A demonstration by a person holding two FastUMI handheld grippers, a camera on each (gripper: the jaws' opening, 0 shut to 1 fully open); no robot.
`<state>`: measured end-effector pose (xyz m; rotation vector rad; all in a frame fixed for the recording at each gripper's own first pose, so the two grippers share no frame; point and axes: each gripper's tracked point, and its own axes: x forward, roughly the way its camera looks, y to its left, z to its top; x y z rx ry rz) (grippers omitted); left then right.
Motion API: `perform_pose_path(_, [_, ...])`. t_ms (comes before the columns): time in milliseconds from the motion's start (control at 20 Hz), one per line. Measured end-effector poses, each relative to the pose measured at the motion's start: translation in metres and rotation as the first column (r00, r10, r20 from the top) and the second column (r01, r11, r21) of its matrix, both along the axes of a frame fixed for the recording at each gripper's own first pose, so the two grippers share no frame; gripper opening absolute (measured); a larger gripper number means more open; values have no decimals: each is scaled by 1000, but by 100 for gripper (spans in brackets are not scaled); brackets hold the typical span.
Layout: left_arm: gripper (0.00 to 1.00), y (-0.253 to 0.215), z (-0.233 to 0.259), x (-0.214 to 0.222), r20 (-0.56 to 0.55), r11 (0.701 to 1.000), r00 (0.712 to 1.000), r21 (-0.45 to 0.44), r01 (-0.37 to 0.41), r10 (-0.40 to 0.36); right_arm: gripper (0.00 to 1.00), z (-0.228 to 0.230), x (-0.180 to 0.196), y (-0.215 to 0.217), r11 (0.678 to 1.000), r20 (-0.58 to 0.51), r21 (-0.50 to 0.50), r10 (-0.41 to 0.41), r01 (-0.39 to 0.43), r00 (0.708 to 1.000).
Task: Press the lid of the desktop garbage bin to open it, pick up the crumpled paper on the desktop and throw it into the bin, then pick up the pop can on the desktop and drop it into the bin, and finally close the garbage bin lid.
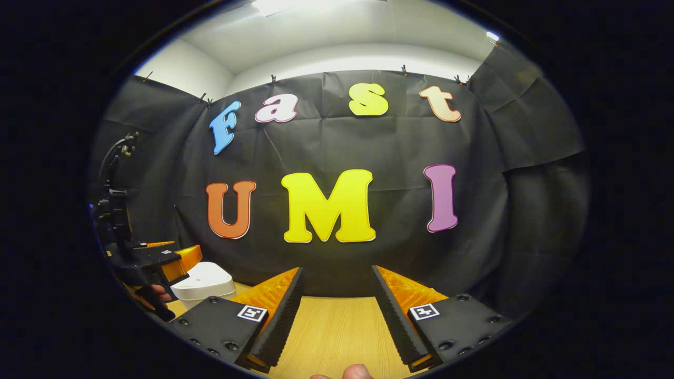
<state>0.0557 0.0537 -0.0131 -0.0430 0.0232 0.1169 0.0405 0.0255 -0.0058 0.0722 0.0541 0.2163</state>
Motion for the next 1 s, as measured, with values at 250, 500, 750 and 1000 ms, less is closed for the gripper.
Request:
perform_pose_path(250, [92, -21, 10, -26, 31, 996, 996, 31, 86, -87, 83, -1, -9, -1, 999, 6, -3, -43, 43, 999])
perform_pose_path(500, [92, -29, 11, -41, 43, 994, 993, 38, 107, -108, 83, -3, -14, -2, 998, 7, -2, -65, 65, 998])
perform_pose_path(750, [92, -24, 6, -46, 29, 995, 995, 19, 99, -99, 83, -5, -16, 1, 997, 8, -20, -71, 71, 997])
perform_pose_path(1000, [92, -23, 7, -48, 35, 995, 994, 23, 100, -101, 82, -5, -18, 11, 998, 12, -28, -56, 56, 998])
